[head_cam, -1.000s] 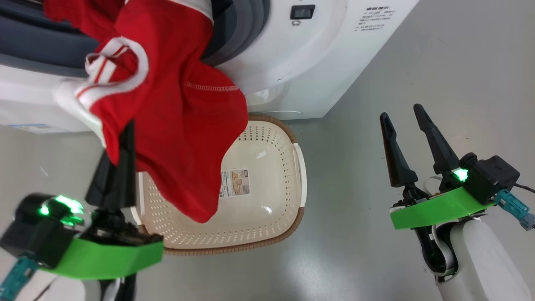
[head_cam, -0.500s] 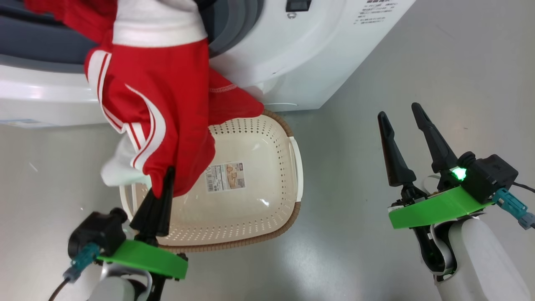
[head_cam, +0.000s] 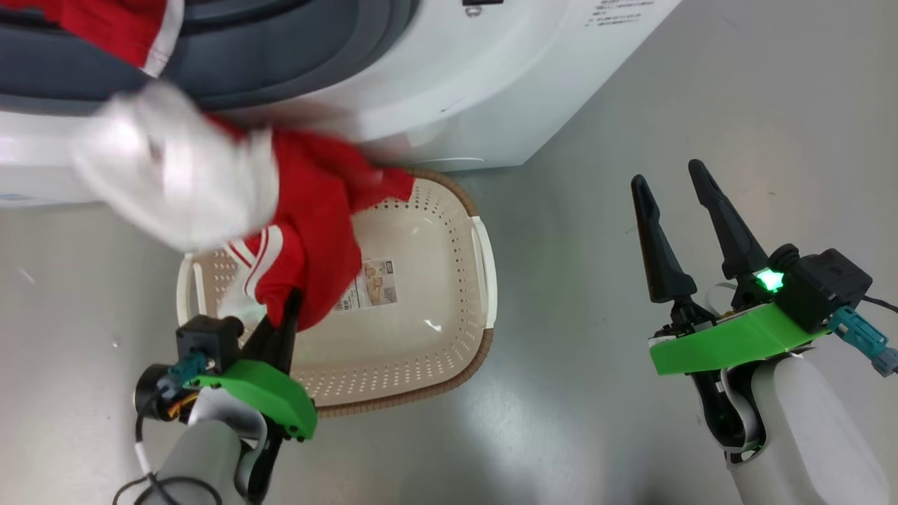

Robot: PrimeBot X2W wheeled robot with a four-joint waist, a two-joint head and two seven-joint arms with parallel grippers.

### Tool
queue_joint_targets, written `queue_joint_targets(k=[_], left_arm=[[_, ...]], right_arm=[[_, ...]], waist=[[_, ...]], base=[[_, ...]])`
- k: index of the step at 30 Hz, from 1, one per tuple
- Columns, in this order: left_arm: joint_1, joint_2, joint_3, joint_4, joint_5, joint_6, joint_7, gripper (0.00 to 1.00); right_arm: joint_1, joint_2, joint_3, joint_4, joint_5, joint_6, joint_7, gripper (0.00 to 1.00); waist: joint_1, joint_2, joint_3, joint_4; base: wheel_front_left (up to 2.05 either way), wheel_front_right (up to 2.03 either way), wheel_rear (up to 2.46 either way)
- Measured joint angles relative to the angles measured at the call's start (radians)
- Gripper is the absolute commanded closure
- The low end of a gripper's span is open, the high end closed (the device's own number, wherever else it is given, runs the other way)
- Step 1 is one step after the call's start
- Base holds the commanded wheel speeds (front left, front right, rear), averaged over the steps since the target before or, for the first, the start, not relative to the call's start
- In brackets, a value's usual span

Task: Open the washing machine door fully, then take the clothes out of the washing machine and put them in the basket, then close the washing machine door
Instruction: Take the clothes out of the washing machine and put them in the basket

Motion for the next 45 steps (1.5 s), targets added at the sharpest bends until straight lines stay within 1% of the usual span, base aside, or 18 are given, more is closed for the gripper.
queue_joint_targets(k=[3, 12, 26, 28, 29, 30, 31, 39, 45], left_arm=[[-0.040, -0.002, -0.013, 0.066, 0.000, -0.001, 0.000, 1.00], [-0.142, -0.004, -0.045, 0.187, -0.011, -0.001, 0.000, 1.00], [-0.271, 0.012, -0.111, 0.366, -0.083, -0.001, 0.000, 1.00], [-0.282, 0.015, -0.118, 0.378, -0.094, -0.001, 0.000, 0.60], [-0.287, 0.016, -0.121, 0.380, -0.100, -0.001, 0.000, 0.30], [-0.291, 0.016, -0.123, 0.383, -0.106, -0.001, 0.000, 0.04], [-0.293, 0.017, -0.125, 0.385, -0.109, -0.001, 0.000, 0.00], [-0.304, 0.027, -0.127, 0.386, -0.139, -0.001, 0.000, 0.00], [-0.301, 0.031, -0.113, 0.358, -0.141, -0.001, 0.000, 0.00]], right_arm=[[-0.001, 0.000, 0.002, -0.002, 0.002, 0.000, 0.000, 0.00], [-0.024, 0.000, 0.008, -0.012, 0.007, 0.000, 0.000, 0.00], [-0.060, 0.000, 0.016, -0.022, 0.009, 0.000, 0.000, 0.00], [-0.062, 0.000, 0.016, -0.023, 0.009, 0.000, 0.000, 0.00], [-0.064, 0.000, 0.016, -0.023, 0.009, 0.000, 0.000, 0.00], [-0.067, 0.000, 0.016, -0.023, 0.009, 0.000, 0.000, 0.00], [-0.070, 0.000, 0.015, -0.023, 0.009, 0.000, 0.000, 0.00], [-0.079, 0.000, 0.013, -0.019, 0.008, 0.000, 0.000, 0.00], [-0.079, 0.000, 0.010, -0.009, 0.007, 0.000, 0.000, 0.00]], waist=[[-0.0001, 0.0000, 0.011, -0.007], [0.0000, 0.0000, 0.054, -0.019], [0.0000, 0.0000, 0.133, -0.042], [0.0000, 0.0000, 0.141, -0.045], [0.0000, 0.0001, 0.143, -0.046], [0.0000, 0.0000, 0.145, -0.047], [0.0000, 0.0001, 0.145, -0.047], [0.0000, 0.0000, 0.126, -0.039], [0.0000, 0.0000, 0.099, -0.031]], base=[[0.00, 0.00, 0.00], [0.00, 0.00, 0.00], [0.00, 0.00, 0.00], [0.00, 0.00, 0.00], [0.00, 0.00, 0.00], [0.00, 0.00, 0.00], [0.00, 0.00, 0.00], [0.00, 0.00, 0.00], [0.00, 0.00, 0.00]])
